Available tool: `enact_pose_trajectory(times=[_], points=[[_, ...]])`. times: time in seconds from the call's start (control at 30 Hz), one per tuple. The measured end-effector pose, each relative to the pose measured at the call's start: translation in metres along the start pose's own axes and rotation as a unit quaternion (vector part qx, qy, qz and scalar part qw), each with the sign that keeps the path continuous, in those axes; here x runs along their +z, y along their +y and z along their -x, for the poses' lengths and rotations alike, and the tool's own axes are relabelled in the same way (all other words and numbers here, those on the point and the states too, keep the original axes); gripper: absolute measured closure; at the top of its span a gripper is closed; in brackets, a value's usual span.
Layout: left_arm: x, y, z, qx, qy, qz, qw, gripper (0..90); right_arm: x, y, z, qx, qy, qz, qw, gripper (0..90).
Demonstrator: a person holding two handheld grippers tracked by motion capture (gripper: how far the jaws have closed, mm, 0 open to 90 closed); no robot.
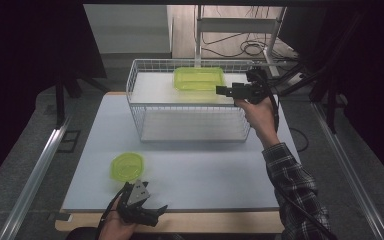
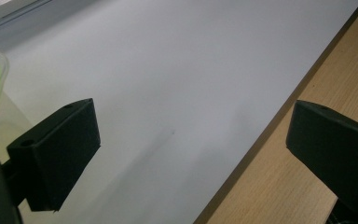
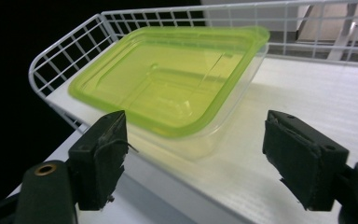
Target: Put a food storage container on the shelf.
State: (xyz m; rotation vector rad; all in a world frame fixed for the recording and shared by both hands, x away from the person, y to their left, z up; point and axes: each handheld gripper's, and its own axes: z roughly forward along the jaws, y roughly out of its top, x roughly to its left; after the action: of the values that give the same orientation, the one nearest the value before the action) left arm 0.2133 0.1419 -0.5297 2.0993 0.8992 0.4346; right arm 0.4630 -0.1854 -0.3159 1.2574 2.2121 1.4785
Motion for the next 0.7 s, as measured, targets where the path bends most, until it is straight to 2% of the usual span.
enact_pose_trajectory(times=[0.27,0.43,0.7], points=[[0.001,-0.001,-0.001,0.0,0.005,0.001,1.0,2.9,-0.011,-0.015,-0.006,-0.02,0.013,0.001,0.9997,16.1],[0.002,-0.001,0.0,0.002,0.0,-0.006,1.0,2.9,-0.016,-0.027,-0.012,-0.047,0.028,-0.007,0.9985,11.1],[0.002,0.0,0.001,0.005,-0.002,-0.009,0.9999,2.9,-0.022,-0.05,-0.018,-0.067,0.044,-0.011,0.9967,6.8]])
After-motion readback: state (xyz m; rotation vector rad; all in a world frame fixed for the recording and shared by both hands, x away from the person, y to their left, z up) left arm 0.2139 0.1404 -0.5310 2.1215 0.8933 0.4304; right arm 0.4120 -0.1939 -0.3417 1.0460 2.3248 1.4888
